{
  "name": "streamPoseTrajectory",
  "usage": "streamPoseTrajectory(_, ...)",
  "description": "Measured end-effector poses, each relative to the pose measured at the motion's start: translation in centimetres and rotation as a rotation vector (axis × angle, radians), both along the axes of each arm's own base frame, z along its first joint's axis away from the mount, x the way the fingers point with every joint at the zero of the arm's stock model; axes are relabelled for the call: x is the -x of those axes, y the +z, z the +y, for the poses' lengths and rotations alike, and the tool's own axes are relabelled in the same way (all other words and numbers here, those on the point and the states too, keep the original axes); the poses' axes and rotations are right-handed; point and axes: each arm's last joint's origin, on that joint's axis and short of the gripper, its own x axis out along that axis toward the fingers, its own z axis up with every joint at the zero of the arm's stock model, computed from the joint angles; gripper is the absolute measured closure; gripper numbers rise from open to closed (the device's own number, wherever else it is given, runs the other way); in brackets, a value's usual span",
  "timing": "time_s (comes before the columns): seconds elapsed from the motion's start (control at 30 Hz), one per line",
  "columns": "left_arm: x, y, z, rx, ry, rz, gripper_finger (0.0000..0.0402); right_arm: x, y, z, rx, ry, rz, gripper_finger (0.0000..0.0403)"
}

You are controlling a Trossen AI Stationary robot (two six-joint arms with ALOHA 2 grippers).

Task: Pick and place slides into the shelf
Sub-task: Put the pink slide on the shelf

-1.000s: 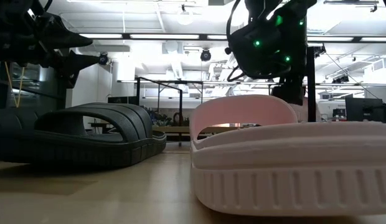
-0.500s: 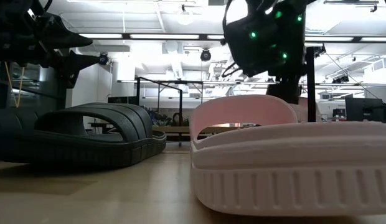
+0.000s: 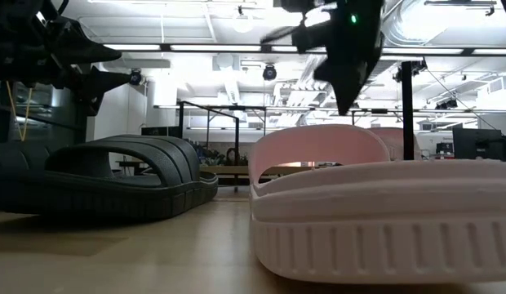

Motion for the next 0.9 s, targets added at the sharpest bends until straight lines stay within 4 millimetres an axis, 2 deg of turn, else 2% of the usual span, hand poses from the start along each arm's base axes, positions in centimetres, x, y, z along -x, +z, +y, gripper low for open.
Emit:
streamPoseTrajectory(0.2, 0.0, 0.0, 0.0, 0.000, 0.000, 0.000, 0.0197, -1.2, 1.2, 1.7, -0.103, 0.028, -0.136, 0.0206)
streamPoseTrajectory(0.53, 0.0, 0.0, 0.0, 0.000, 0.000, 0.001, 0.0197, -3.5, 1.4, 5.2, -0.352, 0.164, -0.367, 0.0206)
streamPoseTrajectory(0.9, 0.0, 0.0, 0.0, 0.000, 0.000, 0.001, 0.0197, -3.7, 2.0, 10.2, -0.510, 0.300, -0.532, 0.0206)
